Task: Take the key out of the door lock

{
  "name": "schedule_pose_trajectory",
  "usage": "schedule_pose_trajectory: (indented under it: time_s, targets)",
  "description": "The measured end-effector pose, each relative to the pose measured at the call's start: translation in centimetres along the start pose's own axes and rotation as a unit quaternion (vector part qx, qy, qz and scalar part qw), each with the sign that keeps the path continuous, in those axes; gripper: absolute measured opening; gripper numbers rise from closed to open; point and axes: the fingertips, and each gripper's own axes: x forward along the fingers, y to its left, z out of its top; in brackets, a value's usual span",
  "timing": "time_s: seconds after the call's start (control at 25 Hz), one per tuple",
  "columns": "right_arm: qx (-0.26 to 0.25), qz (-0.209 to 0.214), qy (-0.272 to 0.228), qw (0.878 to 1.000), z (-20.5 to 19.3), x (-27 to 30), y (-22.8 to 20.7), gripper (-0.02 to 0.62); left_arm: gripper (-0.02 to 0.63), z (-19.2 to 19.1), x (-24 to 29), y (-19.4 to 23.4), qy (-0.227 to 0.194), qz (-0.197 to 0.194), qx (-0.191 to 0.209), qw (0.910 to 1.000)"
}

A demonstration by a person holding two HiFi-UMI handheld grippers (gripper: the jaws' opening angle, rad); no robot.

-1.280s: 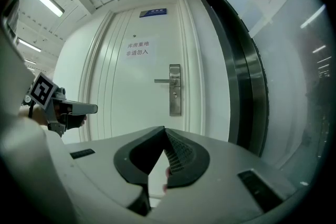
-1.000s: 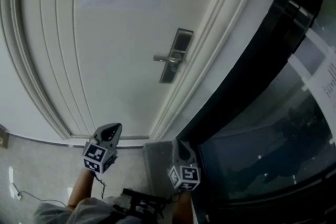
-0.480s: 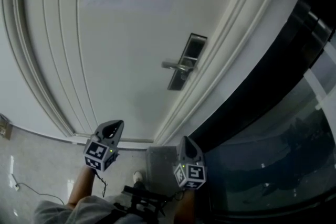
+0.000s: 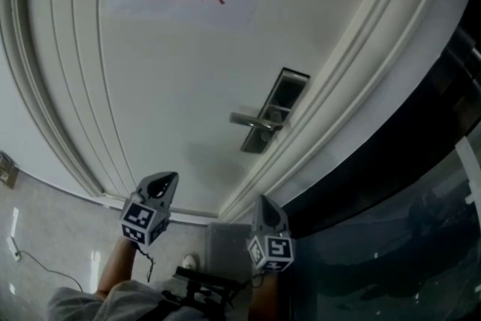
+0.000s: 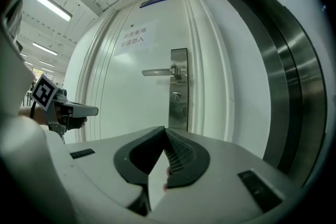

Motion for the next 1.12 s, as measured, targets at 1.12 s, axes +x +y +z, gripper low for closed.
schedule_pose_trajectory:
  time_s: [1.12]
  targets:
    - [-0.298, -0.023, -0.014, 0.954, 6.9, 9.4, -2.3, 0.014, 0.008, 1.0, 4.0, 4.4, -0.001, 0.046, -0.013, 0.9989]
